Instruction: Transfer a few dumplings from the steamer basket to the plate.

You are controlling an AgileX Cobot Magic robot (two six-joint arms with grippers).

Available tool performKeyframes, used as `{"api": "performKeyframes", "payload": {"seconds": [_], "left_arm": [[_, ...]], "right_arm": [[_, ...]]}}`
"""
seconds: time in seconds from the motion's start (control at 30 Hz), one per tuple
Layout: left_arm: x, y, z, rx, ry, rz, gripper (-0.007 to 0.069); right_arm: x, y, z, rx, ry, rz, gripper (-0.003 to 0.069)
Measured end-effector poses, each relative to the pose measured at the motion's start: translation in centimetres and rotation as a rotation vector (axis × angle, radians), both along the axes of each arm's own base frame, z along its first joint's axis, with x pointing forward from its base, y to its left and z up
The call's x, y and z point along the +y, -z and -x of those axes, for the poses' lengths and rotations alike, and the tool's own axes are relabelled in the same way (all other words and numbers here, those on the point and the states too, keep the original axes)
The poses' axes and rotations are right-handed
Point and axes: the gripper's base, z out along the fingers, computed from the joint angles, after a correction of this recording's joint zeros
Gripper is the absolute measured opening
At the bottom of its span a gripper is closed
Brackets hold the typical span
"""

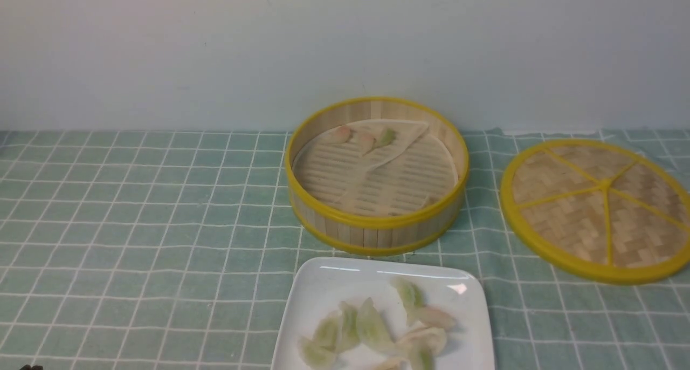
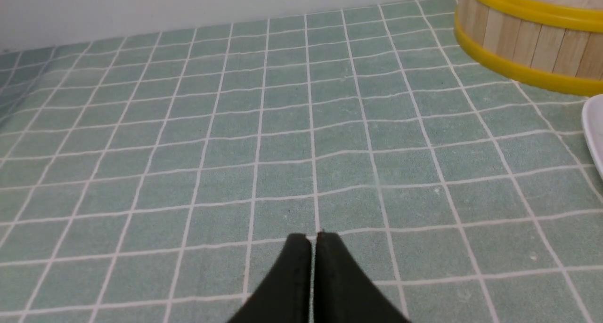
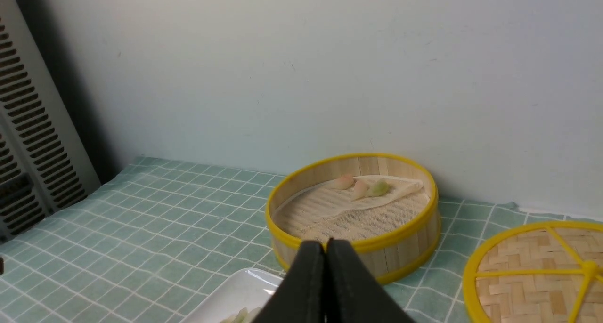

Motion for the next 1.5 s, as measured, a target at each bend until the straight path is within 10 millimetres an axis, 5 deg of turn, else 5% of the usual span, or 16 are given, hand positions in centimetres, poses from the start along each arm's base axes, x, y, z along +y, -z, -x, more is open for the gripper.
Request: {"api": "performKeyframes", "payload": {"seconds": [0.47,0.73,0.93,1.1,1.33,1.5], "left_arm": [[0.0,0.0,0.0,0.0,0.0,0.003,-0.0006],[0.0,0.0,0.0,0.0,0.0,0.003,-0.0006],[0.0,0.0,0.0,0.0,0.0,0.003,-0.0006],[0.0,0.0,0.0,0.0,0.0,0.003,-0.0006],[0.0,0.0,0.0,0.0,0.0,0.003,-0.0006],[0.0,0.0,0.0,-0.001,0.0,0.003,-0.0006]], "right_arm": [[0.2,-0.3,0.1,-0.021,-0.03,-0.028,-0.0015],[1.6,-1.5,0.7,-0.26,-0.19,-0.017,-0.0015],[2.6,-0.3,-0.4,-0.351,-0.192,-0.01,-0.0015],[3.8,3.7,-2.5,-0.291,-0.014,0.066,-0.0015],[3.2,13.5,-5.6,0.005,0.358,0.217,-0.0015],[2.5,15.0,-5.7,0.088,0.48,0.242,-0.0015]]}}
